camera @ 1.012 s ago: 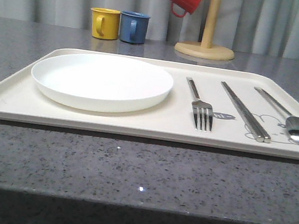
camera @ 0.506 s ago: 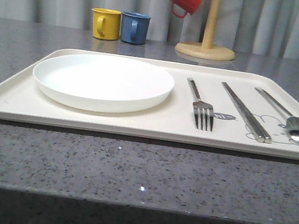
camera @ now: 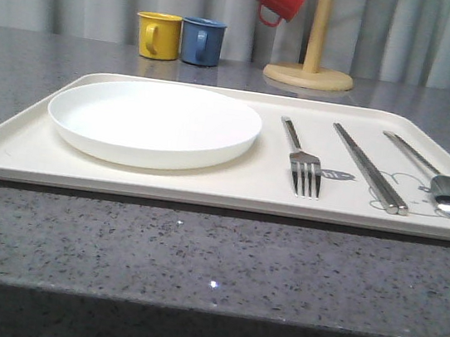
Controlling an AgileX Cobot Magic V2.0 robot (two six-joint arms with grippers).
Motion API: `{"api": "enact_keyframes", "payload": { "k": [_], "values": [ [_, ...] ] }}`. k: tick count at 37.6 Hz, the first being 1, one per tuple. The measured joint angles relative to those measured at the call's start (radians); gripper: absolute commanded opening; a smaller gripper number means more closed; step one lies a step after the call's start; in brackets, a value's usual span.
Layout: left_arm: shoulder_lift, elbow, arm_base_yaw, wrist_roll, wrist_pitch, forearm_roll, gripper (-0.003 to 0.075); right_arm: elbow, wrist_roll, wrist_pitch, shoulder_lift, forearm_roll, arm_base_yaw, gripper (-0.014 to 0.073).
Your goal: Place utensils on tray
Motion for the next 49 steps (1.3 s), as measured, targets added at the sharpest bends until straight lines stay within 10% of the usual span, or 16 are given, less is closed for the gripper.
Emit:
{"api": "enact_keyframes", "payload": {
  "k": [25,49],
  "values": [
    [0.000,0.000,0.000,0.000,0.000,0.000,-0.0018,0.012,0.000,-0.003,-0.007,0.000,-0.005,-0.0110],
    [0.000,0.000,0.000,0.000,-0.001,0.000,-0.0018,0.387,-0.060,-0.304,-0.089,0.153,-0.232,-0.0110]
  ]
}}
